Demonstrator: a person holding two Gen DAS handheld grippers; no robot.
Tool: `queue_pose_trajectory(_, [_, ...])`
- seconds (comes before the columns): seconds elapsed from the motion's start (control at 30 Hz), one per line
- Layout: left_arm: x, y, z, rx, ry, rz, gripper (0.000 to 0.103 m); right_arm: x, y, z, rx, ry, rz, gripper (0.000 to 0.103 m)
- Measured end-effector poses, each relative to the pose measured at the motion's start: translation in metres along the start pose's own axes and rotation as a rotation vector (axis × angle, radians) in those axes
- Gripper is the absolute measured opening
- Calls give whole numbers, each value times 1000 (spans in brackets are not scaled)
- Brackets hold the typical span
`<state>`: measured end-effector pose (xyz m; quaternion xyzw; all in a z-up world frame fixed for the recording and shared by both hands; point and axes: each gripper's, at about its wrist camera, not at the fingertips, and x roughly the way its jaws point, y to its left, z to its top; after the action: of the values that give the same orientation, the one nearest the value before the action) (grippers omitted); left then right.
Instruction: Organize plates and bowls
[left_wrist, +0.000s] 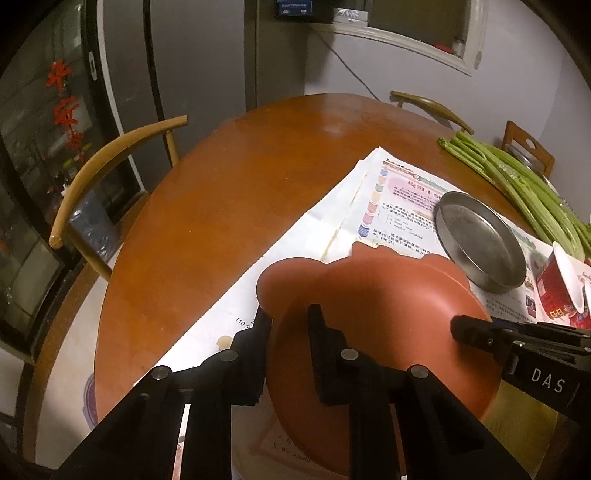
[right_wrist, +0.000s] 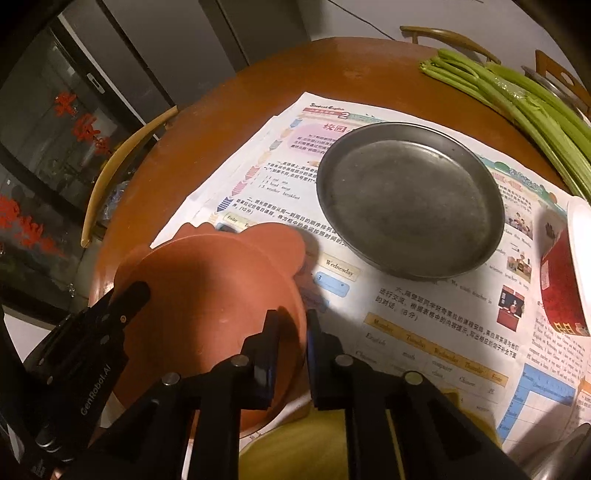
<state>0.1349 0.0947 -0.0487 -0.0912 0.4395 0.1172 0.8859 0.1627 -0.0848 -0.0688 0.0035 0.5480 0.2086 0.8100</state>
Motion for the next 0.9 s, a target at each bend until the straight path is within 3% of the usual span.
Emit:
queue_pose_trajectory(0.4, [-13, 10, 1, -12, -50, 8, 19, -11, 12, 4, -38, -15, -9, 14])
queue_pose_trajectory(0.57, [-6, 17, 5, -18, -30, 20, 19, -6, 25, 14, -91, -21, -29, 14])
queue_pose_trajectory(0.9, [9, 16, 8, -21, -24, 46, 20, 12, 25, 21, -72, -3, -38, 14])
